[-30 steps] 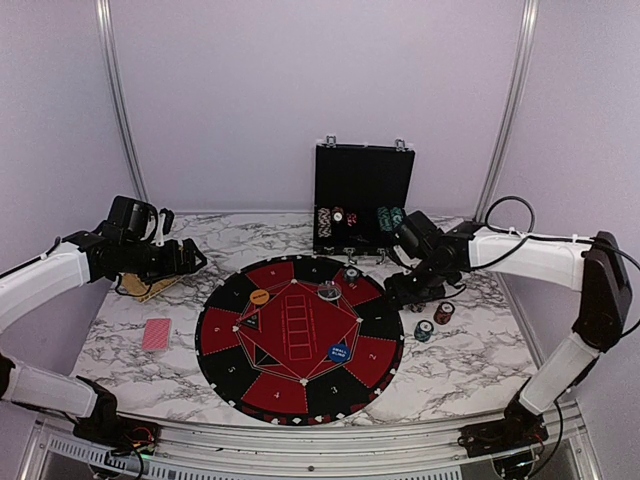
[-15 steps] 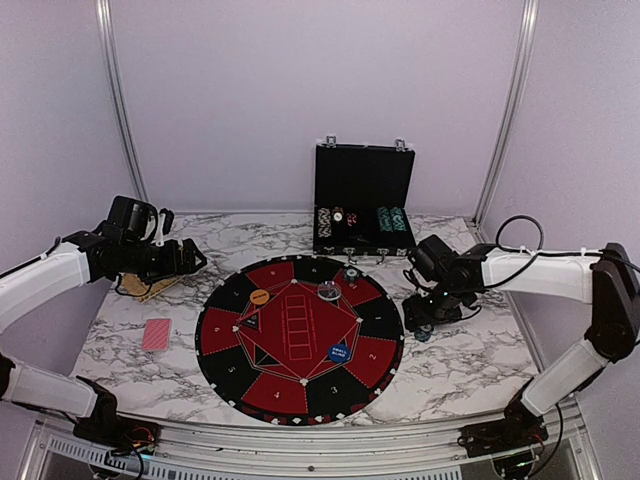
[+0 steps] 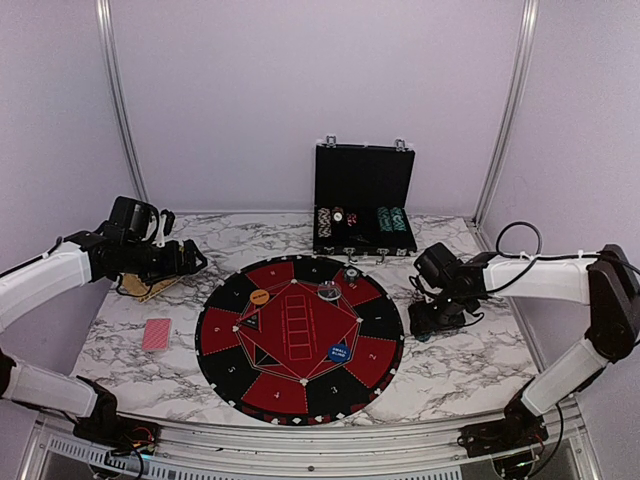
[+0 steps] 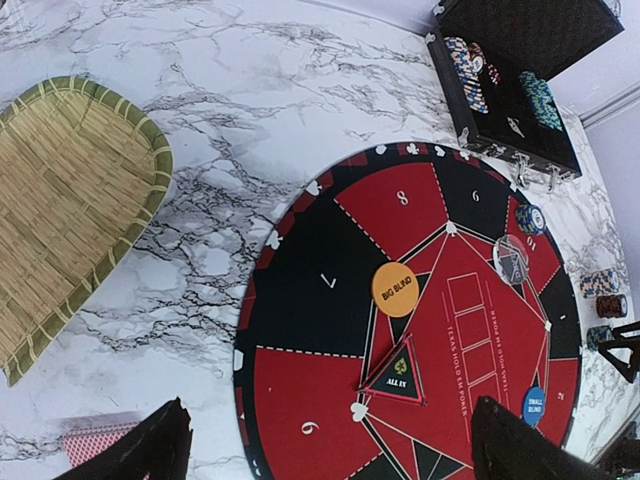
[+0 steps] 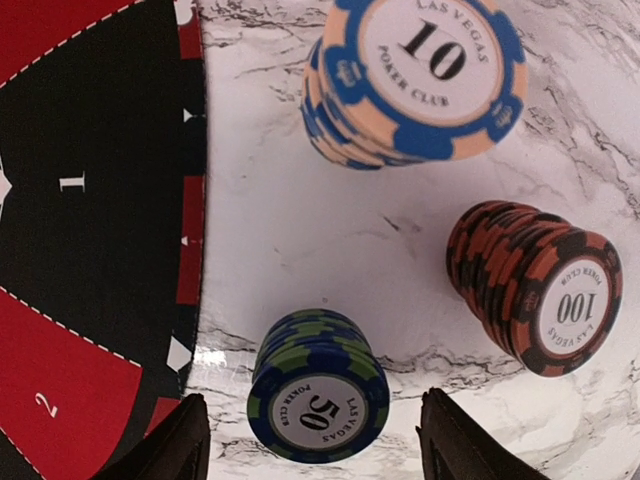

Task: Distribute texas hold em gaming equipment
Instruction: Pick up the pile of poker chips from the pile of poker chips.

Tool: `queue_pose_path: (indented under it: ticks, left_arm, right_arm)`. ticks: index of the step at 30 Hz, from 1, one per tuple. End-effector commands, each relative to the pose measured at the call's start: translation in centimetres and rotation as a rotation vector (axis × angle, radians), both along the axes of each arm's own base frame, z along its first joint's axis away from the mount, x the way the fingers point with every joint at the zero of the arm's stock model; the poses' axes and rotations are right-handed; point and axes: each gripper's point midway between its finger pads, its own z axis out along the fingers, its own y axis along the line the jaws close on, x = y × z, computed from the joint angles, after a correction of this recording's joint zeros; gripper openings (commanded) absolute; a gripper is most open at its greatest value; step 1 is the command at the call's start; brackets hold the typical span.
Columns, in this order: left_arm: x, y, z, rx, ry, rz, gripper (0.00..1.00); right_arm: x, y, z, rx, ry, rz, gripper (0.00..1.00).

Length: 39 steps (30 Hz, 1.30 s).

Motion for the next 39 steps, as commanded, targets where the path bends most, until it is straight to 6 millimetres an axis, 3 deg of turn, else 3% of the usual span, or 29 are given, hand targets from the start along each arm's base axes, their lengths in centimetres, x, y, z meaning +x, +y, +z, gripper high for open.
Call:
queue_pose_path:
  ticks: [1, 15, 27, 39]
  left_arm:
    - [0.3, 0.0, -0.3, -0.006, 0.004, -0.002, 0.99]
    - [0.3, 0.0, -0.6, -0.003, 0.012, 0.0, 0.99]
    - [0.4, -0.1, -0.7, -0.003, 0.016, -0.001, 0.99]
    - [0.4, -0.2, -0.7, -0.005, 0.016, -0.003, 0.99]
  right_arm:
    - [0.8, 0.2, 0.3, 0.039, -0.032, -0.014, 0.69]
    - [1.1, 0.2, -1.0, 0.048, -0.014, -0.016, 0.57]
    - [1.2, -0.3, -1.9, 0.028, 0.002, -0.021, 0.52]
    - [1.1, -0.4, -1.6, 0.025, -0.001, -0.02, 0.39]
